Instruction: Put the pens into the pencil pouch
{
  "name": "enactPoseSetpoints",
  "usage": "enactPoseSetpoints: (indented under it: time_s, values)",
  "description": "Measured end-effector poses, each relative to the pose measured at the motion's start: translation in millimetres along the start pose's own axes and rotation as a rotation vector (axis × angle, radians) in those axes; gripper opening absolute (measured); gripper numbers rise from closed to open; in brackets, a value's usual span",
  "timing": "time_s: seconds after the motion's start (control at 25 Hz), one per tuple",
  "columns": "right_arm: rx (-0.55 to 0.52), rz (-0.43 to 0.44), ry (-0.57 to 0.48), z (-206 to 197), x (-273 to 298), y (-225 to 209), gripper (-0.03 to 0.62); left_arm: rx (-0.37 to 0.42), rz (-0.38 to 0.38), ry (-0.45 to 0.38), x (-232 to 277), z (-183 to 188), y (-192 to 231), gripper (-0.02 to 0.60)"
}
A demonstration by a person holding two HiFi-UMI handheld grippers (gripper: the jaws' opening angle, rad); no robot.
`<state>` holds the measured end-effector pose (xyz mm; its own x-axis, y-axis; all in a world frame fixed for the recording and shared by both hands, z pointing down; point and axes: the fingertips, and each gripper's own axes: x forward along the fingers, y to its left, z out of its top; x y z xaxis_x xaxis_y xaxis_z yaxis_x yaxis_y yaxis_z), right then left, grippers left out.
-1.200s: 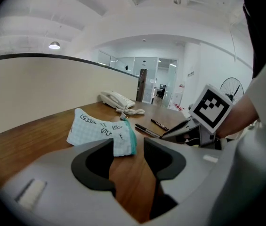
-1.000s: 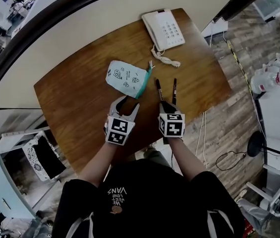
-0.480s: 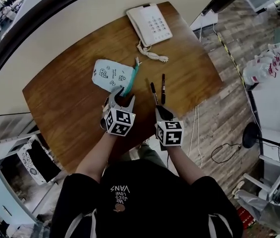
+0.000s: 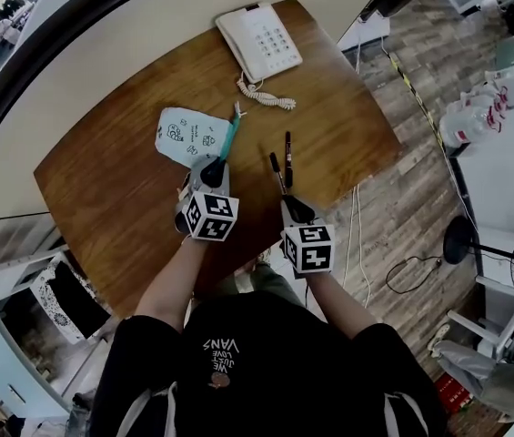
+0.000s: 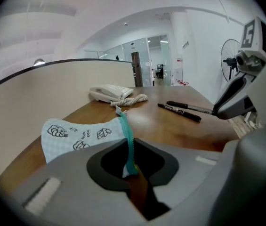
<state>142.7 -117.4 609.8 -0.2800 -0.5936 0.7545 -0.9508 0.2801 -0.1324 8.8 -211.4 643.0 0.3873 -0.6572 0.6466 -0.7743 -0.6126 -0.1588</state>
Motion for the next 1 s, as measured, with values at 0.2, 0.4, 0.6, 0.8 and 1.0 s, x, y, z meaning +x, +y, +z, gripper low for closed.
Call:
enactPoseSetpoints:
  time_s: [0.2,0.4,0.6,0.8,1.0]
  values:
    - [-0.034,0.040,-0.005,1.5,-3.2,10.1,0.066,-0.103,-0.022,-0.037,-10.0,8.3,4.4,0.038]
    - [-0.080,0.094,-0.020,7.4,-4.8,29.5,0.066,-0.171,-0.053,-0.104,-30.8,24.0,12.3,0.034]
    - [-0.131,0.150,-0.013,10.9,-7.5,44.9,0.066,-0.234,-0.074,-0.197,-54.8,40.7,17.6,0.034]
    - [-0.191,0.195,-0.015,15.5,-11.3,56.7,0.066,-0.238,-0.107,-0.227,-75.3,45.1,12.4,0.032]
    - [-0.276,0.289,0.038,13.4,-10.1,79.8,0.066,-0.249,-0.141,-0.241,-86.3,39.2,2.7,0.032]
